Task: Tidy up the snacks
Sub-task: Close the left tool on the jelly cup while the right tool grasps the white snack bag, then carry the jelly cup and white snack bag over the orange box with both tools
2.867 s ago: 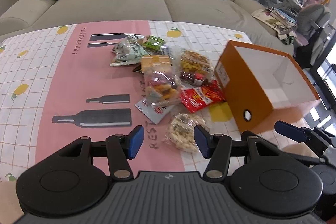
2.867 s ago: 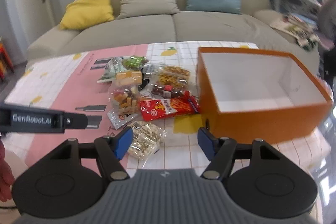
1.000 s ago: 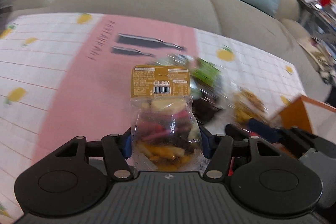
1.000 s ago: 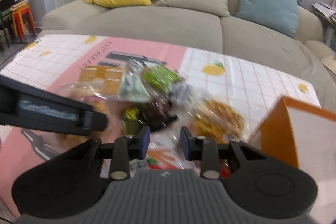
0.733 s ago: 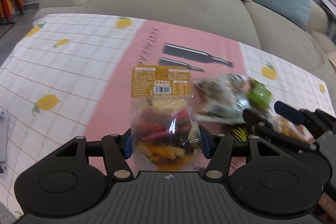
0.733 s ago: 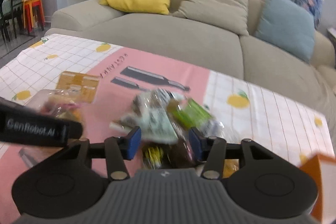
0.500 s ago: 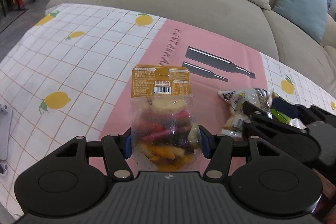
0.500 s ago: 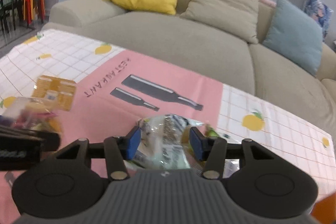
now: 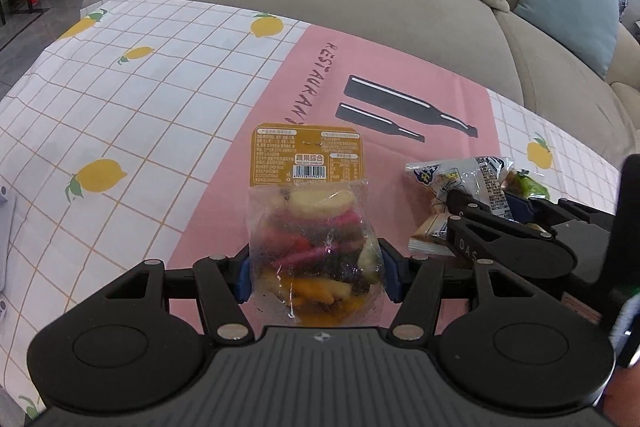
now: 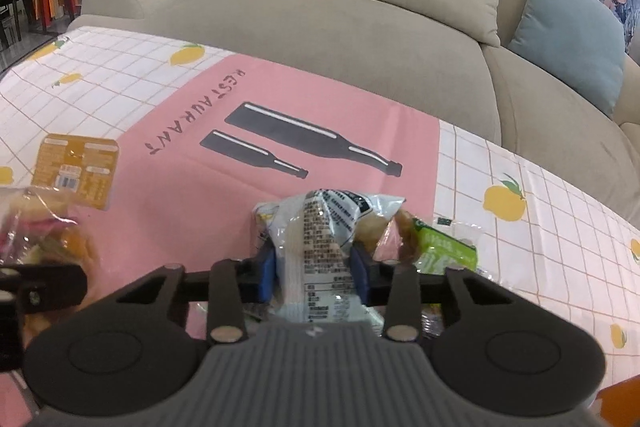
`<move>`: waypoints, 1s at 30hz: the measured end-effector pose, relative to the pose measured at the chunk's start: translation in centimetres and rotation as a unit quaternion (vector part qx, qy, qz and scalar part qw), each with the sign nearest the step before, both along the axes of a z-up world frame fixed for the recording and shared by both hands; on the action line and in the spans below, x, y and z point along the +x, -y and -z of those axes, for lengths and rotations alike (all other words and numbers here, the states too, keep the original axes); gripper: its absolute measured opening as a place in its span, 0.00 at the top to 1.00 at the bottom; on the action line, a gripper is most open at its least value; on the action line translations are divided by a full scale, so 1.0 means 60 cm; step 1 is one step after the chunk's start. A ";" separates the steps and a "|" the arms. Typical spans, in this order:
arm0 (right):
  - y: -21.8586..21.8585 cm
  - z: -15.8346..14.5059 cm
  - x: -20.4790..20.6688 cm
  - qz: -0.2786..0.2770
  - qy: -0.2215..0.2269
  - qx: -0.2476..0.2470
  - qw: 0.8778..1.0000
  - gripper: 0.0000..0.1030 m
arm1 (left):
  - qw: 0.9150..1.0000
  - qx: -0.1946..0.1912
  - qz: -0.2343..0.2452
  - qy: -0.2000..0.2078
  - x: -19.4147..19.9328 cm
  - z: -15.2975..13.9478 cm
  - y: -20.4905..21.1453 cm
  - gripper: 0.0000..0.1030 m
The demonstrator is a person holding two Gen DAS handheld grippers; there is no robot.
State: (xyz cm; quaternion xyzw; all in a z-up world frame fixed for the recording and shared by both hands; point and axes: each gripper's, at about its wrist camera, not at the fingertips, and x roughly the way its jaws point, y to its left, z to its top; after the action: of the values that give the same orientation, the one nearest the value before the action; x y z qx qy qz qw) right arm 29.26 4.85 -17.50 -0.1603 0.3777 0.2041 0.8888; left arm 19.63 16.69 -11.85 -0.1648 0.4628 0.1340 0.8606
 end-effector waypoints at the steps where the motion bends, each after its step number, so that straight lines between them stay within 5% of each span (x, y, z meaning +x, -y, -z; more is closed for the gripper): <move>1: 0.004 -0.006 -0.003 -0.002 -0.002 0.006 1.000 0.67 | 1.000 0.000 0.000 0.001 -0.002 -0.003 0.002 0.35; 14: 0.115 -0.110 -0.099 -0.003 -0.017 0.087 0.996 0.68 | 0.999 -0.017 0.032 0.007 -0.063 -0.057 0.054 0.35; 30: 0.310 -0.185 -0.261 0.082 0.007 0.123 0.989 0.67 | 0.990 -0.019 0.137 0.038 -0.145 -0.139 0.199 0.35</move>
State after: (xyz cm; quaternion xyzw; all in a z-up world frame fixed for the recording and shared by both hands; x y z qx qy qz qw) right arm 13.59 -13.77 -6.39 -0.0196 0.3552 0.1745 0.9181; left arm 10.92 4.77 -3.48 -0.1212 0.4500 -0.0005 0.8848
